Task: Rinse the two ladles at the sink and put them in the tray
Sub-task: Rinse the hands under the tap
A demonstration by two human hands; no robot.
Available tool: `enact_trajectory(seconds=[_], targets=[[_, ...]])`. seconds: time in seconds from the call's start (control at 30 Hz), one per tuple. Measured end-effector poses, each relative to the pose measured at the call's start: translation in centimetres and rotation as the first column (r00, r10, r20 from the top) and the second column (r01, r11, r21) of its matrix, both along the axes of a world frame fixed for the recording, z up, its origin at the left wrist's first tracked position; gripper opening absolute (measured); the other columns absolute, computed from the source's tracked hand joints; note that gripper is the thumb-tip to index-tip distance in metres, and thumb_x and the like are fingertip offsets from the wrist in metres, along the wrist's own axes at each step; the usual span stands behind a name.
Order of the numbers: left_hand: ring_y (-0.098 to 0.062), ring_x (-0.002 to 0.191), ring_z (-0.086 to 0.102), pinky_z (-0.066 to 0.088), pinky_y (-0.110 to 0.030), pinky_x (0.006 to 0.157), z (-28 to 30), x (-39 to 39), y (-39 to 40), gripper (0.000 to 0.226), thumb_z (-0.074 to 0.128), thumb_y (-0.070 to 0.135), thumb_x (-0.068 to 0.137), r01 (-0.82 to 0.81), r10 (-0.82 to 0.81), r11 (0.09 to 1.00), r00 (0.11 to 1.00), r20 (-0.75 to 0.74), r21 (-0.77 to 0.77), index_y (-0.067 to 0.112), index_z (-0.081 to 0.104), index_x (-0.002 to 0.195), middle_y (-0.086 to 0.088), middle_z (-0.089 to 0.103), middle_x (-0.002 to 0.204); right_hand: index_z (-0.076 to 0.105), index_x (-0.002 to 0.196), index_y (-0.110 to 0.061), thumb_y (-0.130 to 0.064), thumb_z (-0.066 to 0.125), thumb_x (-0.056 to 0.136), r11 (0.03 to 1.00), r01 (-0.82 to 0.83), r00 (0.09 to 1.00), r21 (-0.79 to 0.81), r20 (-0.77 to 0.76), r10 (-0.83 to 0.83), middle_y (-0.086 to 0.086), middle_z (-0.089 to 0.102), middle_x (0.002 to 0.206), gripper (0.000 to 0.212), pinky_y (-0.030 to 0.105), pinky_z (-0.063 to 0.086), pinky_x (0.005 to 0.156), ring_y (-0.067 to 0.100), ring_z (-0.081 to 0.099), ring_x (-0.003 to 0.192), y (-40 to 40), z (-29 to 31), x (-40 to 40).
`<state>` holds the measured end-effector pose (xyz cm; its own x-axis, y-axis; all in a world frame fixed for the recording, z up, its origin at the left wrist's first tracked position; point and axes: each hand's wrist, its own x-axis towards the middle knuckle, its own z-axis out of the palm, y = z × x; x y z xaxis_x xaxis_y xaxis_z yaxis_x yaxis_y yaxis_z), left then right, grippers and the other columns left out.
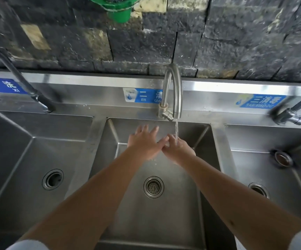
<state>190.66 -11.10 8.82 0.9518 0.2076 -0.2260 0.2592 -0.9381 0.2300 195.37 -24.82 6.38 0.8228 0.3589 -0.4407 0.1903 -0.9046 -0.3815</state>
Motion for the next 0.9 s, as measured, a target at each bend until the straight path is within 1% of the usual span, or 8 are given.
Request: enact_trajectory(seconds=[0.13,0.3,0.4,0.53,0.6,0.67,0.73,0.9], targets=[[-0.034,0.148,0.013,0.028,-0.056,0.110,-0.1,3.9,2.3,0.068,0.023,0.063,0.093,0.077,-0.077,0.997,0.997,0.021,0.026,0.033,0.011,0.153,-0.010,0.009,0.164,0.016,0.156,-0.027,-0.057,0.048,0.087,0.999,0.041,0.999,0.004,0.024,-0.041,0.006,0.023,0.161,0.081,0.051,0.049,0.099,0.034,0.039,0.139,1.6,-0.2,3.0],[-0.038,0.147,0.008,0.028,-0.061,0.110,-0.6,8.9,3.1,0.079,0.047,0.048,0.091,0.206,-0.208,0.977,0.978,0.026,0.060,0.036,0.000,0.153,-0.007,-0.003,0.164,-0.001,0.157,-0.019,-0.043,0.061,0.090,0.962,0.246,0.968,0.114,-0.079,-0.238,0.022,0.042,0.149,0.095,0.032,0.057,0.075,0.034,0.063,0.111,2.2,-0.3,7.6],[-0.039,0.147,0.009,0.026,-0.062,0.110,-1.4,11.2,3.0,0.090,0.059,0.043,0.084,0.226,-0.226,0.973,0.974,-0.001,0.041,0.039,-0.001,0.152,-0.004,-0.006,0.164,0.006,0.157,-0.016,-0.023,0.056,0.099,0.883,0.359,0.931,0.301,-0.184,-0.316,0.015,0.029,0.159,0.078,0.014,0.049,0.081,0.032,0.043,0.136,2.2,-0.6,9.4],[-0.037,0.147,0.013,0.038,-0.060,0.105,-3.0,12.3,3.0,0.094,0.061,0.042,0.081,0.217,-0.218,0.976,0.976,-0.026,-0.019,0.040,-0.001,0.151,0.002,-0.013,0.163,0.001,0.158,-0.019,-0.012,0.062,0.092,0.930,0.247,0.968,0.272,-0.116,-0.224,0.012,0.018,0.163,0.090,0.038,0.032,0.116,0.031,0.023,0.148,2.7,-1.4,10.5],[-0.036,0.138,0.035,0.053,-0.049,0.091,-3.4,12.1,3.1,0.094,0.061,0.035,0.082,0.208,-0.208,0.977,0.978,0.002,-0.057,0.041,-0.002,0.151,0.005,-0.017,0.163,-0.004,0.157,-0.024,-0.006,0.063,0.086,0.958,0.196,0.979,0.208,-0.096,-0.179,0.009,0.017,0.164,0.100,0.039,0.036,0.112,0.030,0.025,0.147,3.3,-1.7,10.7],[-0.025,0.104,0.061,0.059,-0.036,0.070,-3.4,11.8,3.1,0.094,0.060,0.024,0.083,0.211,-0.209,0.975,0.977,0.032,-0.072,0.041,-0.003,0.151,0.005,-0.019,0.162,0.004,0.157,-0.026,0.002,0.062,0.080,0.960,0.160,0.987,0.228,-0.012,-0.161,0.009,0.022,0.162,0.101,0.029,0.045,0.094,0.032,0.029,0.145,3.7,-2.2,10.8],[-0.018,0.082,0.063,0.057,-0.032,0.060,-3.3,11.8,3.0,0.095,0.060,0.020,0.082,0.218,-0.215,0.974,0.975,0.055,-0.065,0.041,0.000,0.151,0.003,-0.017,0.163,0.018,0.153,-0.026,0.002,0.063,0.076,0.963,0.145,0.981,0.225,0.090,-0.169,0.006,0.036,0.152,0.094,0.022,0.045,0.090,0.029,0.042,0.137,3.7,-2.6,10.8],[-0.033,0.110,0.061,0.059,-0.040,0.071,-3.0,11.9,3.1,0.100,0.065,0.017,0.079,0.199,-0.197,0.977,0.980,0.032,-0.080,0.043,0.001,0.151,0.006,-0.017,0.163,0.019,0.154,-0.031,-0.011,0.069,0.077,0.986,0.058,0.989,0.156,0.123,-0.078,0.013,0.010,0.165,0.093,0.039,0.051,0.098,0.033,0.039,0.141,4.1,-2.9,10.8]])
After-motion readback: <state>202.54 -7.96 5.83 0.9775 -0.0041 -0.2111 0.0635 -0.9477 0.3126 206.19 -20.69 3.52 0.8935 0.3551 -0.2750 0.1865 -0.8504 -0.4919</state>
